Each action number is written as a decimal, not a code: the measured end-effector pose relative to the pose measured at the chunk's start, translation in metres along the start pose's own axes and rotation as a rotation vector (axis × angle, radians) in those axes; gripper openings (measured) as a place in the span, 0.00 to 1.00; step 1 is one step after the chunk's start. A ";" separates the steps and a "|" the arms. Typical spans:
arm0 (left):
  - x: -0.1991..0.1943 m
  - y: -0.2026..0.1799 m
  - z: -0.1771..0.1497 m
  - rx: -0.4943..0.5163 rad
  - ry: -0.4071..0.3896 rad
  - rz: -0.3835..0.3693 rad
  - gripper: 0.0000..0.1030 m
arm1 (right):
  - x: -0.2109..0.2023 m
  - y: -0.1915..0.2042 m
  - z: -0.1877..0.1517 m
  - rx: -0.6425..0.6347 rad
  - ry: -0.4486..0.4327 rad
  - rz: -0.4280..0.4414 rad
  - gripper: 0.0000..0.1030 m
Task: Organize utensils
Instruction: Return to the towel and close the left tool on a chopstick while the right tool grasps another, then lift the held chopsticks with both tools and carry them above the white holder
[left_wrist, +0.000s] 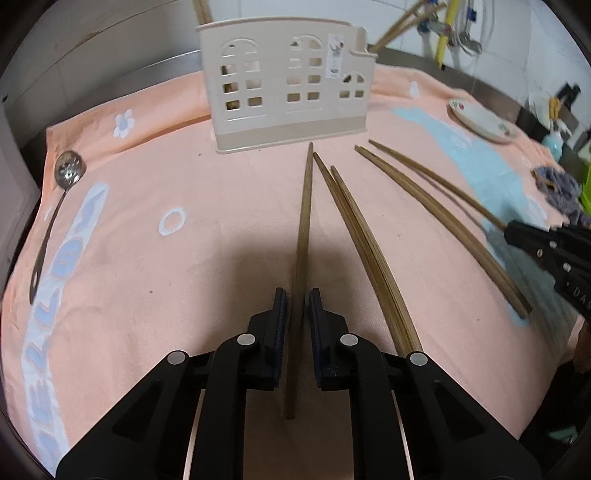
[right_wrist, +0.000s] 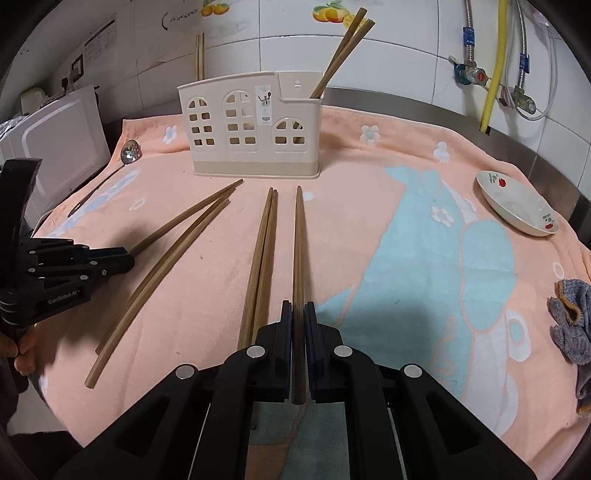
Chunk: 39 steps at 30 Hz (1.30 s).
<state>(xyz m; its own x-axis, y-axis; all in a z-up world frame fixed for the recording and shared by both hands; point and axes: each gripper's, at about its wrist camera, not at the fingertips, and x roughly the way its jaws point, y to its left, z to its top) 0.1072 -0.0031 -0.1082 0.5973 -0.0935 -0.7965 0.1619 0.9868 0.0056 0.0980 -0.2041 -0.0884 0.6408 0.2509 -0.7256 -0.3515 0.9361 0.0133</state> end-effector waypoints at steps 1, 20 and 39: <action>0.001 0.000 0.003 0.013 0.022 -0.005 0.12 | -0.001 0.000 0.001 -0.002 -0.003 -0.001 0.06; -0.046 0.012 0.040 -0.054 -0.108 -0.102 0.06 | -0.031 -0.006 0.040 -0.004 -0.121 0.017 0.06; -0.100 0.022 0.103 -0.021 -0.295 -0.116 0.05 | -0.073 -0.009 0.157 -0.055 -0.245 0.135 0.06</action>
<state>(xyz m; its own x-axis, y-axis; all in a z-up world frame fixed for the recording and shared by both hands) 0.1325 0.0145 0.0339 0.7784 -0.2367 -0.5814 0.2277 0.9696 -0.0899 0.1616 -0.1918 0.0723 0.7288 0.4309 -0.5322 -0.4774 0.8769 0.0562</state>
